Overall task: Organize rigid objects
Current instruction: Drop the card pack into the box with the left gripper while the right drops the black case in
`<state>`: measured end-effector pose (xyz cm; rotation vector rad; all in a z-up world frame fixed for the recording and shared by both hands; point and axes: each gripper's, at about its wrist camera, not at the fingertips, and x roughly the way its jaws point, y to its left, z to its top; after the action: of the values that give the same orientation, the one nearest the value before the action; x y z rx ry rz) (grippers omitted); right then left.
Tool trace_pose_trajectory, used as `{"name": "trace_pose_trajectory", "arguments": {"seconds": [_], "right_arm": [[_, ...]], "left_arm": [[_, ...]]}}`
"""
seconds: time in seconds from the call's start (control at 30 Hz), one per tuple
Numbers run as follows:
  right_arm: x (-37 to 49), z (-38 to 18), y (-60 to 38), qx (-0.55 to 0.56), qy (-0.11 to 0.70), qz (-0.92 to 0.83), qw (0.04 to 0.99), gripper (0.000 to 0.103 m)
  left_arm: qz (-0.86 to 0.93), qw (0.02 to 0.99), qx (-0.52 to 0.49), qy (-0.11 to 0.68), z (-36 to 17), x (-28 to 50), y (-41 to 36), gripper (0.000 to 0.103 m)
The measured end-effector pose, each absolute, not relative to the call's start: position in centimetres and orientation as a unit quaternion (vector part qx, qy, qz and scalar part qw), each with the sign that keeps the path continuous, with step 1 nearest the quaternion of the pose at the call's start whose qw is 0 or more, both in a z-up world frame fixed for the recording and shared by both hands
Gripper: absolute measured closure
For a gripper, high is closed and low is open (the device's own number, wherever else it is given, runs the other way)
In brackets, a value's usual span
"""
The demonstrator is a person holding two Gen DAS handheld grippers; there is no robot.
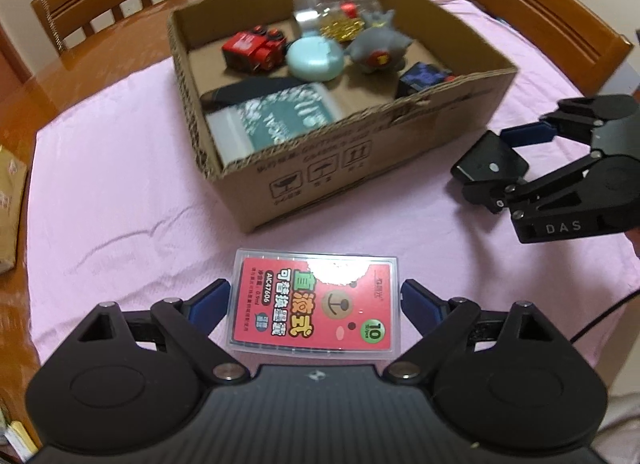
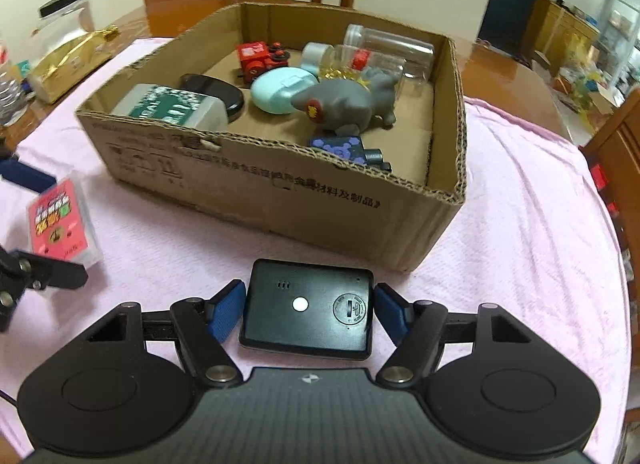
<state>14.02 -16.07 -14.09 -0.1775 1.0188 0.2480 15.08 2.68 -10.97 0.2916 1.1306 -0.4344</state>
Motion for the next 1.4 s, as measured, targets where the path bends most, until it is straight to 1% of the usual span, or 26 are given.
{"name": "trace_pose_trajectory", "arguments": {"seconds": [0.23,0.4,0.57,0.73,1.07,1.1,1.13,1.17,1.2,1.4], "right_arm": [[13.2,-10.4,-16.9,-0.080,0.484,0.161,0.856,0.028],[12.9,-6.4,-16.7,-0.090,0.452,0.190,0.867,0.028],[14.8,-4.1,-15.7,-0.094,0.420,0.200,0.880,0.028],[17.4,-4.3,-14.1,-0.091,0.412,0.211,0.882,0.028],[20.2,-7.8,-12.0,-0.082,0.439,0.209,0.870,0.028],[20.2,-8.0,-12.0,-0.080,0.440,0.209,0.870,0.026],[20.1,-8.0,-12.0,-0.076,0.438,0.208,0.871,0.022],[20.0,-8.0,-12.0,-0.070,0.438,0.203,0.873,0.008],[19.9,-7.9,-12.1,-0.065,0.436,0.200,0.875,0.000],[19.4,-6.8,-12.7,-0.061,0.428,0.180,0.883,0.000]], "left_arm": [[-0.234,0.812,0.160,0.510,-6.9,15.1,1.9,0.012],[-0.238,0.829,0.166,0.479,-3.8,16.3,1.8,0.012],[-0.223,0.852,0.157,0.447,-1.9,19.3,2.0,0.012],[-0.198,0.867,0.148,0.432,-1.6,23.0,2.4,0.012],[-0.181,0.878,0.121,0.426,-3.0,28.0,1.4,0.012],[-0.180,0.878,0.119,0.427,-3.1,28.3,1.2,0.012],[-0.181,0.878,0.117,0.427,-3.2,28.6,1.1,0.012],[-0.182,0.878,0.116,0.427,-3.4,29.0,0.8,0.012],[-0.182,0.878,0.115,0.428,-3.5,29.3,0.6,0.012],[-0.180,0.874,0.113,0.436,-4.5,30.6,-0.5,0.012]]}}
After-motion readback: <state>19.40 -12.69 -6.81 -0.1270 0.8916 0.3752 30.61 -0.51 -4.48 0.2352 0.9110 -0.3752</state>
